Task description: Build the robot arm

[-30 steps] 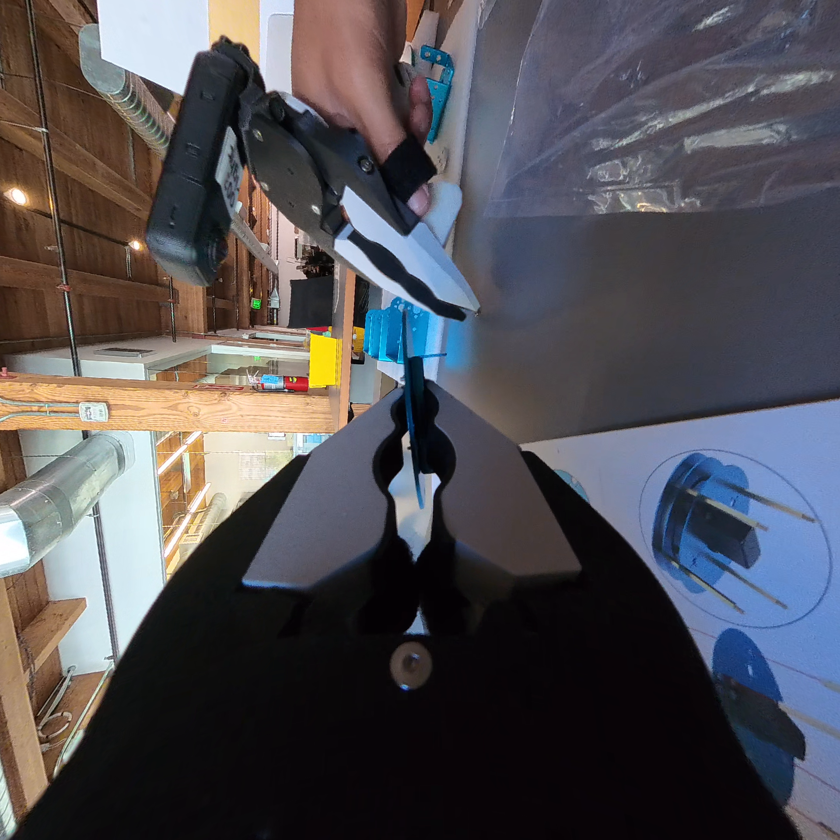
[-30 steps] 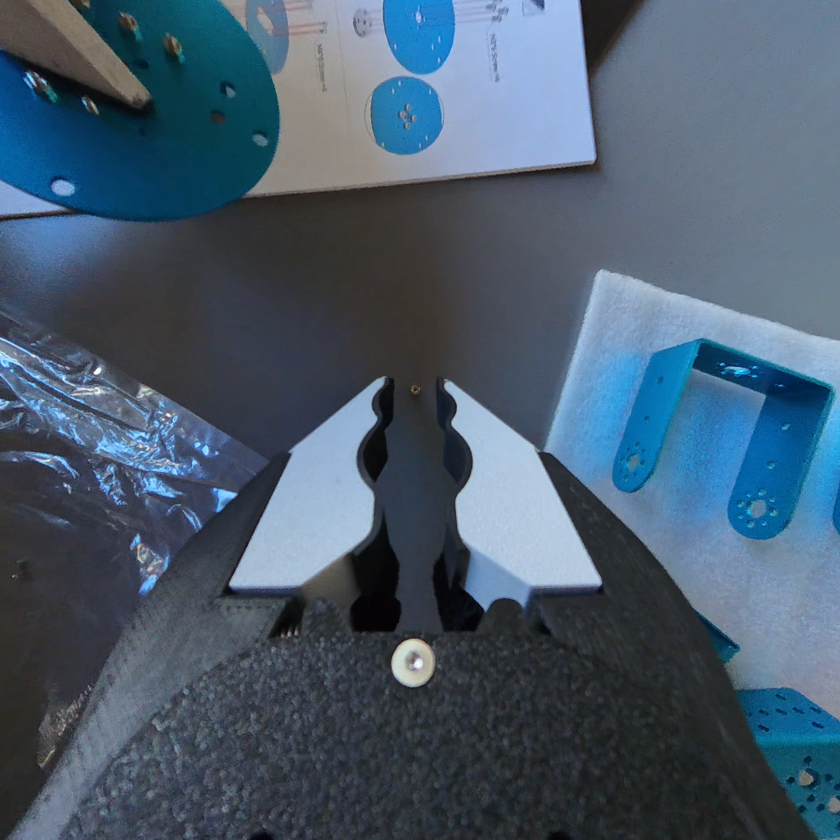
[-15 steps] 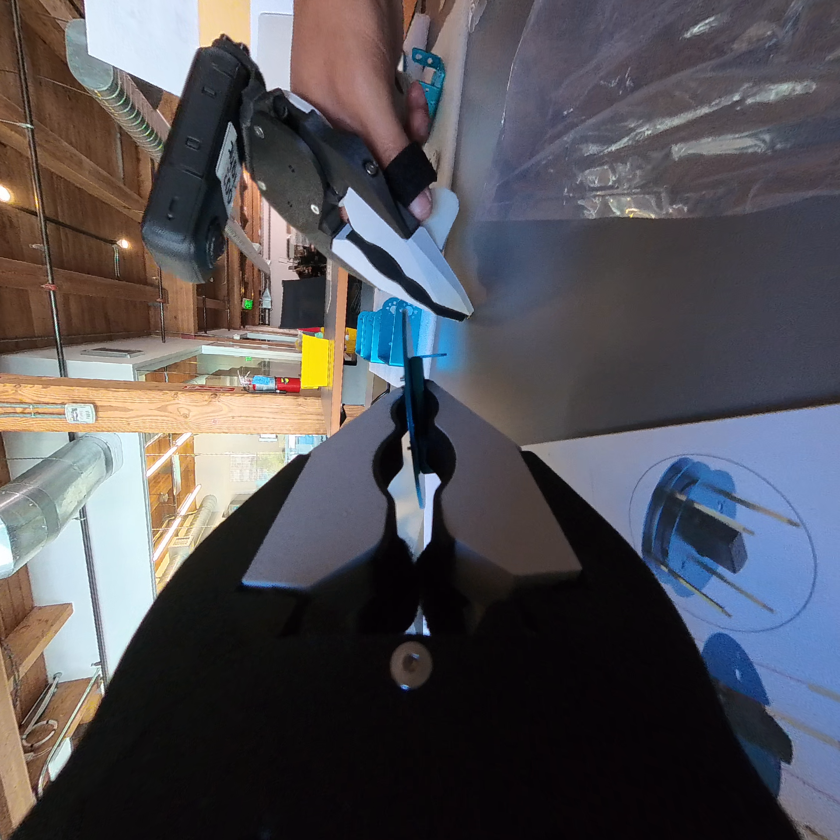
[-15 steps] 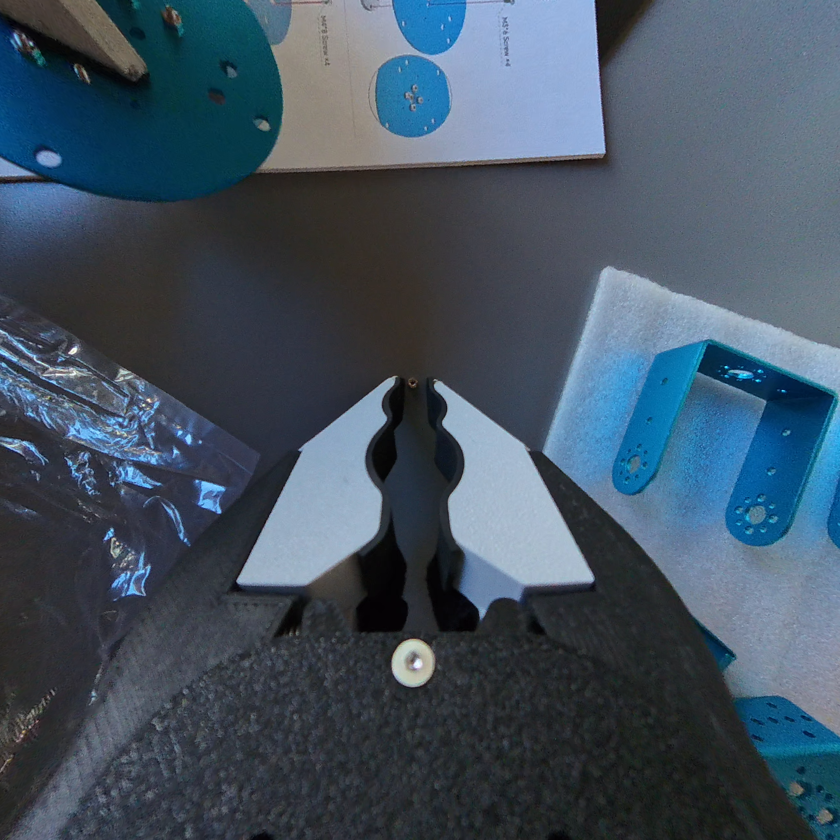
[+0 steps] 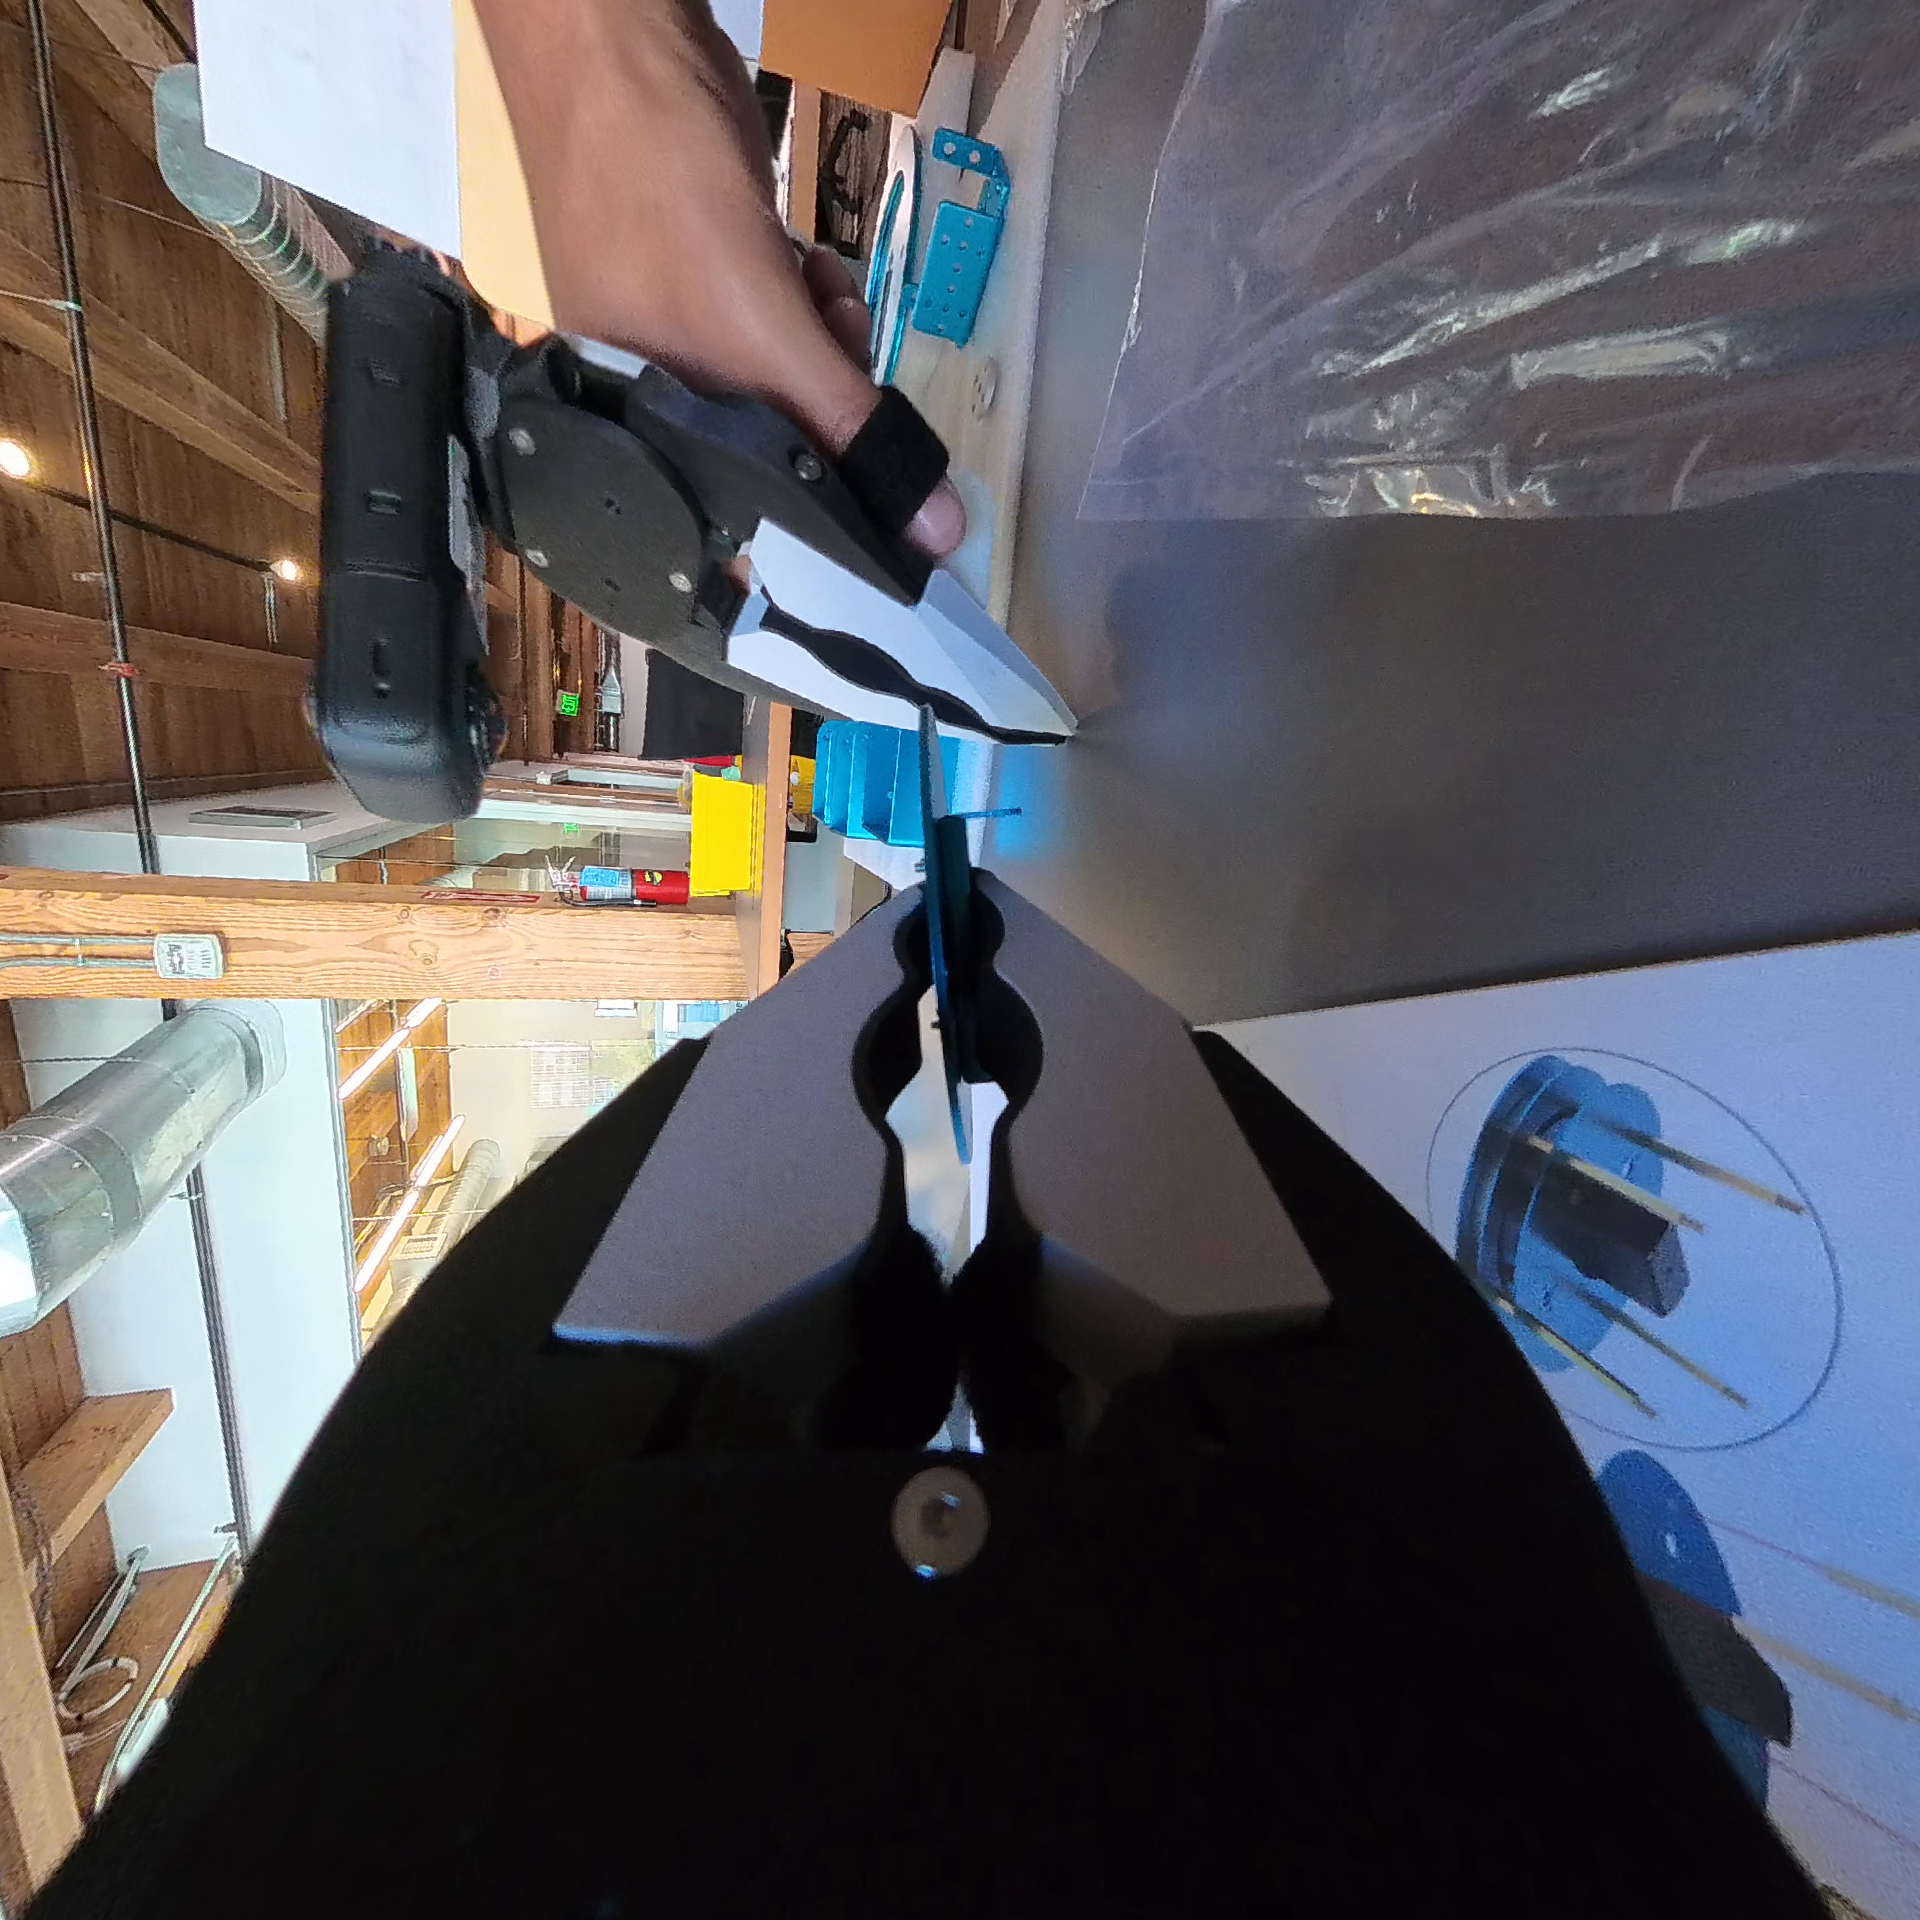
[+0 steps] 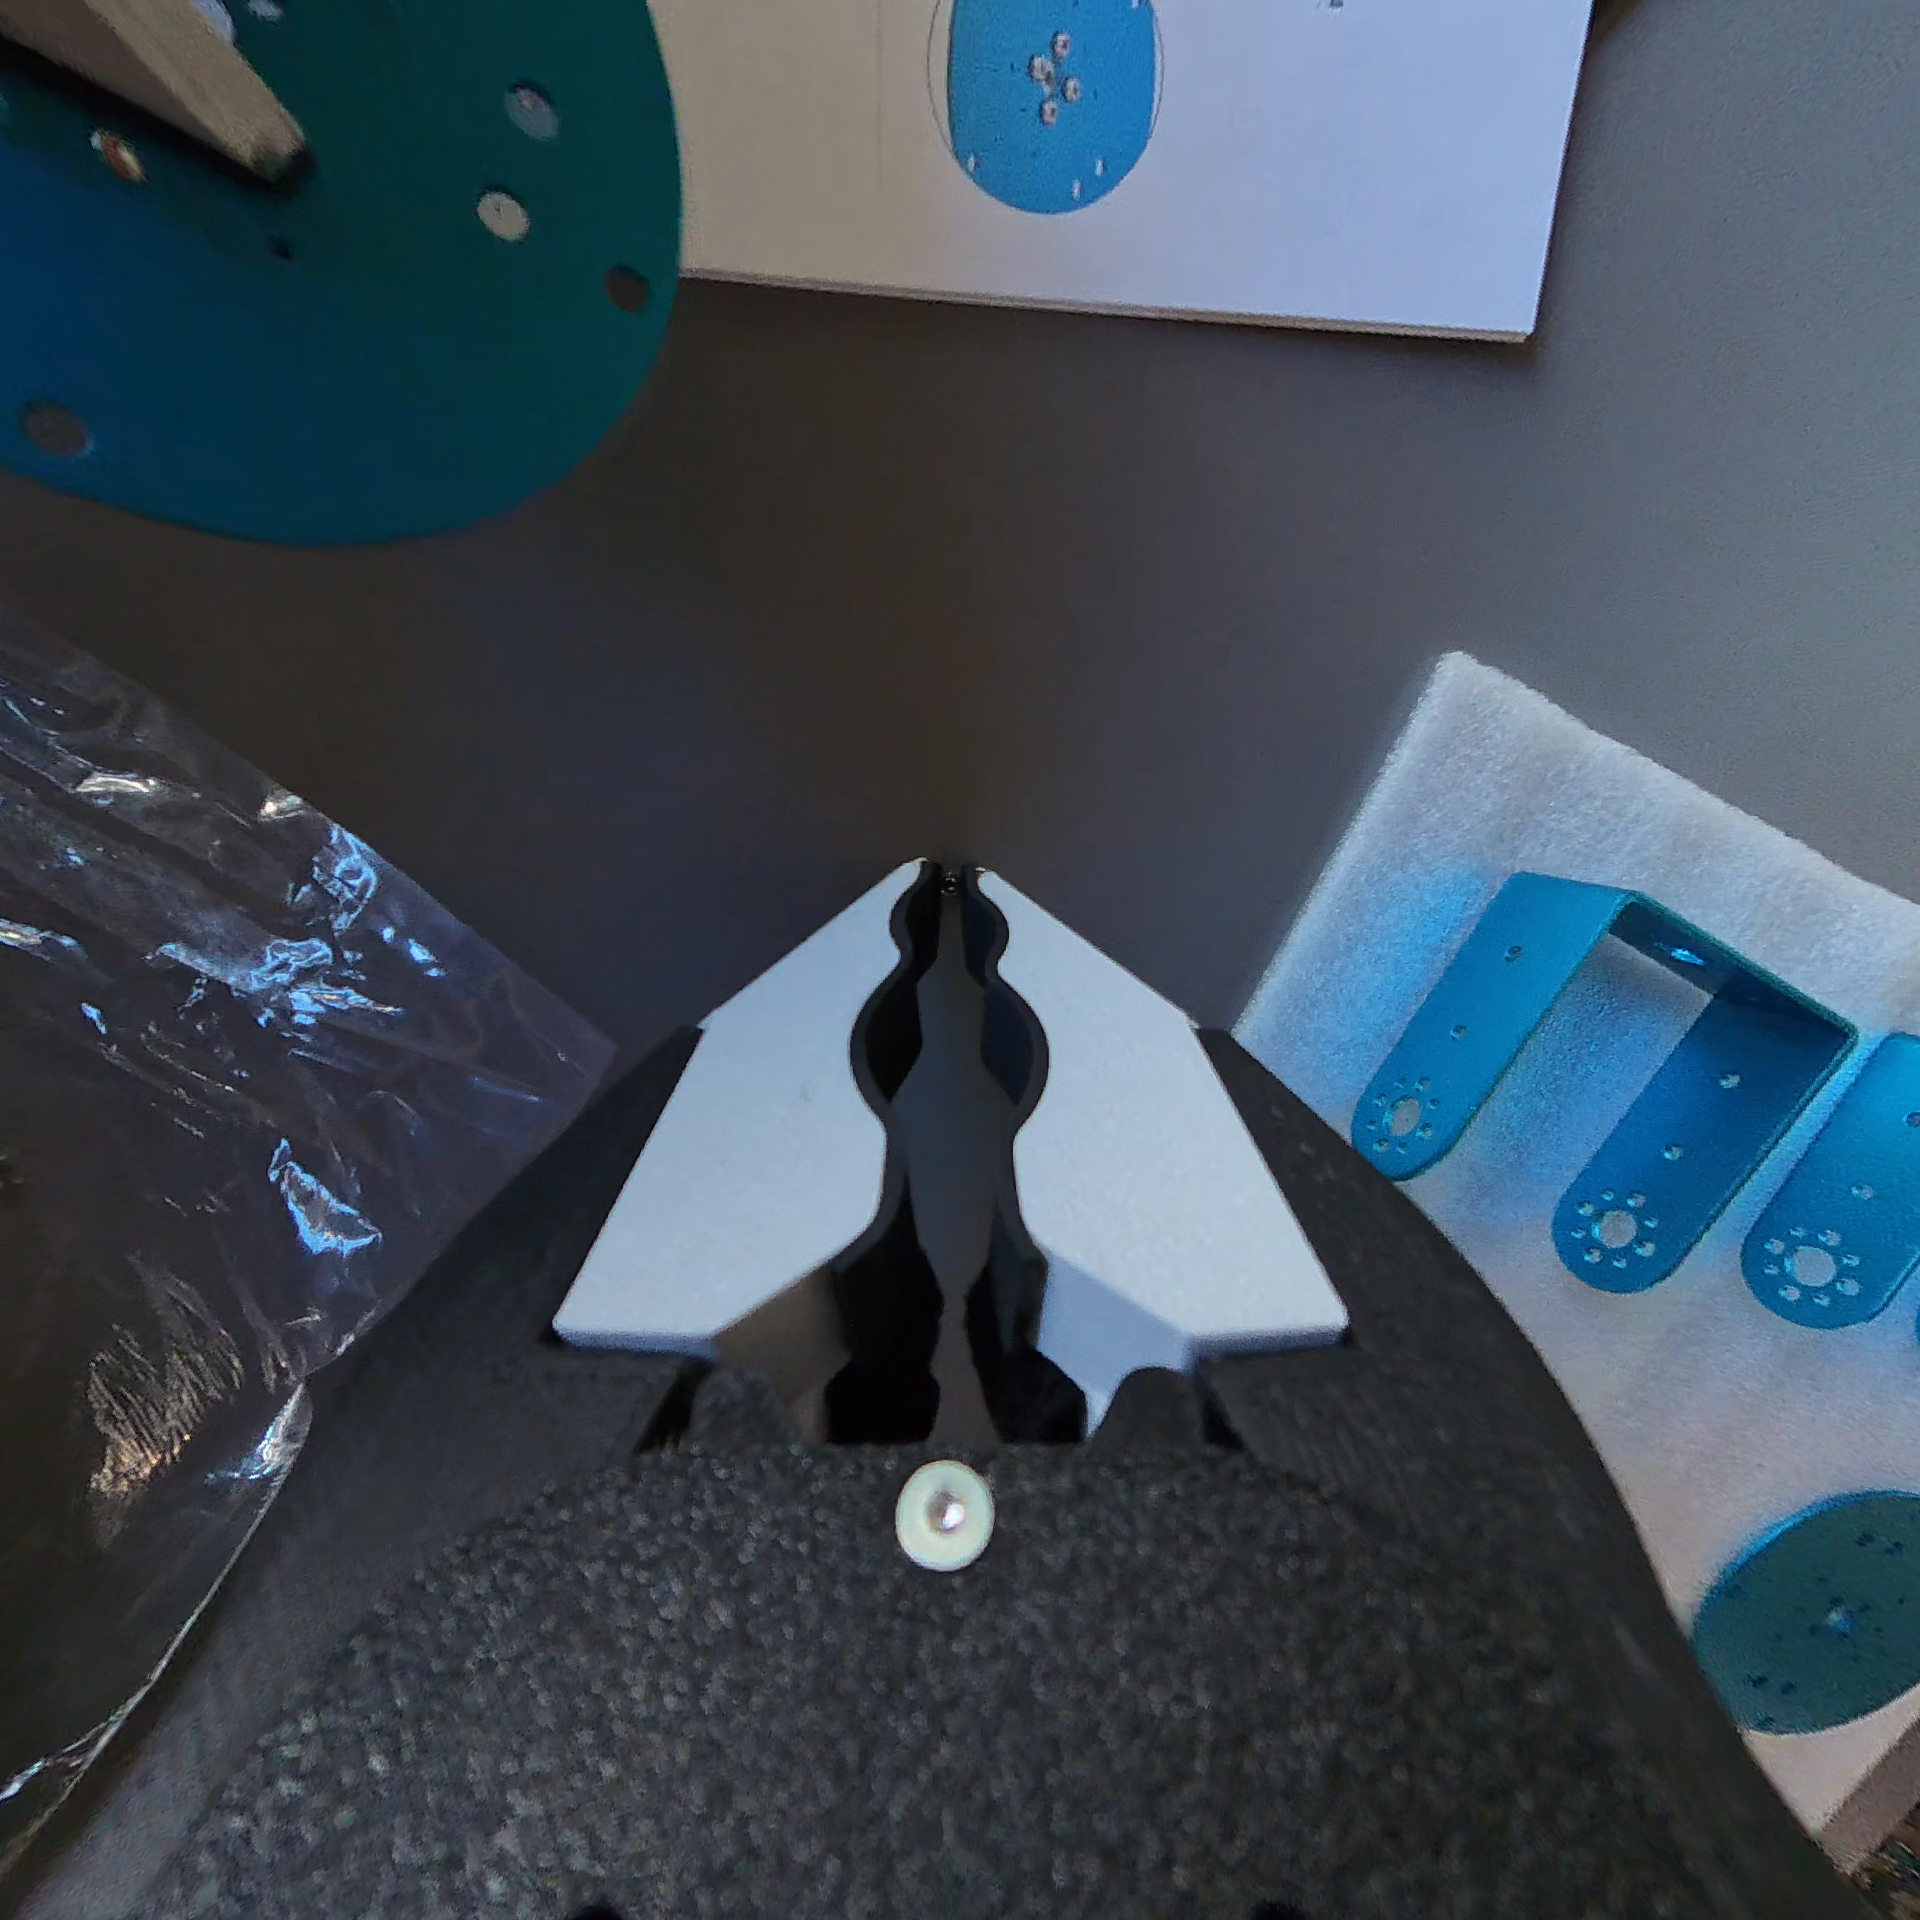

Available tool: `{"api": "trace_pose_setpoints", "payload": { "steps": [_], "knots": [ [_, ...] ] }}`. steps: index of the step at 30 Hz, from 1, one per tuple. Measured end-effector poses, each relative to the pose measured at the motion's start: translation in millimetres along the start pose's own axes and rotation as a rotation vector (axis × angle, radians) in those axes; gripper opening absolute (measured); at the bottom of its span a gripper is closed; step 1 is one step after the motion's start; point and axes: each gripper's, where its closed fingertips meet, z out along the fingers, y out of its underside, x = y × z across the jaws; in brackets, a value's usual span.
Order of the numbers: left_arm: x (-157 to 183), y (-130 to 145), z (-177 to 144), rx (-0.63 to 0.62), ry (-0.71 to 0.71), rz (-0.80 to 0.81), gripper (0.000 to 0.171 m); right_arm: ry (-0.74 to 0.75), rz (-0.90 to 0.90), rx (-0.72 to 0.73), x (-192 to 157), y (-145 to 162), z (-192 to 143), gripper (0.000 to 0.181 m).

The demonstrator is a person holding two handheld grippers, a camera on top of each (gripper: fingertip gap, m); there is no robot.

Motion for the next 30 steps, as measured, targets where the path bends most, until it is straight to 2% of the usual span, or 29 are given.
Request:
{"api": "trace_pose_setpoints", "payload": {
  "steps": [5,9,14,16,19,21,23,24,26,30],
  "knots": [
    [0,-1,0,0.003,-0.001,0.006,0.001,-0.050,0.038,0.059,-1,1,-2,0.002],
    [2,-1,0,0.002,0.004,0.015,0.001,-0.075,0.072,0.151,-4,-2,-17,0.002],
    [-1,-3,0,0.001,-0.024,0.039,0.001,-0.195,0.074,0.408,-35,-43,-60,0.000],
    [-3,-6,-1,0.008,-0.043,0.054,0.001,-0.248,0.051,0.458,-53,-60,-71,0.000],
    [-1,-7,0,0.006,-0.038,0.062,0.001,-0.239,0.007,0.409,-63,-69,-68,0.000],
    [0,-2,0,-0.010,-0.034,0.077,0.001,-0.196,-0.005,0.331,-58,-58,-60,0.000],
    [-1,10,0,-0.045,-0.028,0.078,0.001,-0.209,0.039,0.321,-56,-51,-58,0.000],
    [-3,19,1,-0.074,-0.023,0.065,0.001,-0.225,0.065,0.301,-58,-47,-55,0.009],
    [-7,30,1,-0.103,-0.026,0.047,0.001,-0.263,0.066,0.247,-75,-41,-53,0.016],
    [-15,41,-2,-0.126,-0.037,0.006,0.001,-0.240,0.021,0.203,-126,-33,-58,0.021]
  ]
}}
